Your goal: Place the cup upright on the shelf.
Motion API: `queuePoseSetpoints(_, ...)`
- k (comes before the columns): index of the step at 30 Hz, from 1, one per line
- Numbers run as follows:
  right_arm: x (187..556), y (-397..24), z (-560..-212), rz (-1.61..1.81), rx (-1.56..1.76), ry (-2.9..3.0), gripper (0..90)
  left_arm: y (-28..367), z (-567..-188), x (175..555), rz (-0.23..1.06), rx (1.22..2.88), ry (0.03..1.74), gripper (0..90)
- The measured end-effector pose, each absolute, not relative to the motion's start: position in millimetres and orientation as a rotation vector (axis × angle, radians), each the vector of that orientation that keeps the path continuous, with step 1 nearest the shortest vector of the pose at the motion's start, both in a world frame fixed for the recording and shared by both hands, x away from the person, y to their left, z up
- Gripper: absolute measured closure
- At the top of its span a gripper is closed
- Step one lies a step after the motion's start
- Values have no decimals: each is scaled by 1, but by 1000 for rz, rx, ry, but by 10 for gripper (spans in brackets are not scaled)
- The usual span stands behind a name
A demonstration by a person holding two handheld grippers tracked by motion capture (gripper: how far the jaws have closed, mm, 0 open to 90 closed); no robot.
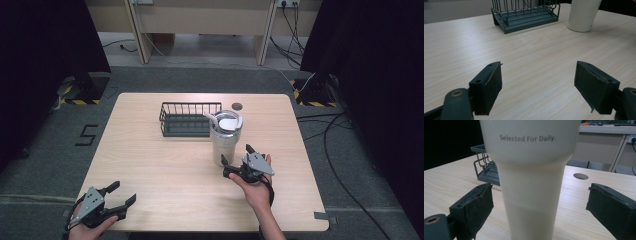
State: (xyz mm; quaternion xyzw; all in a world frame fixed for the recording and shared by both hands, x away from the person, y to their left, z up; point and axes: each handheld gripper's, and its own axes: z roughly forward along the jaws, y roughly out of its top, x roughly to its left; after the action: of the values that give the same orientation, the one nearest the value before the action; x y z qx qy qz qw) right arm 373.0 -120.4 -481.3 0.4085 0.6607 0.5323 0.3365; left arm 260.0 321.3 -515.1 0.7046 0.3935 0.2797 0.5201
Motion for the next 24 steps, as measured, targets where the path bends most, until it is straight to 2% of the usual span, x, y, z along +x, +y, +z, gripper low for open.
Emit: queuePoseSetpoints(24, 418, -89, -486, 1404, 1066, 1729, 56, 321, -515, 260, 665, 1693, 939, 216)
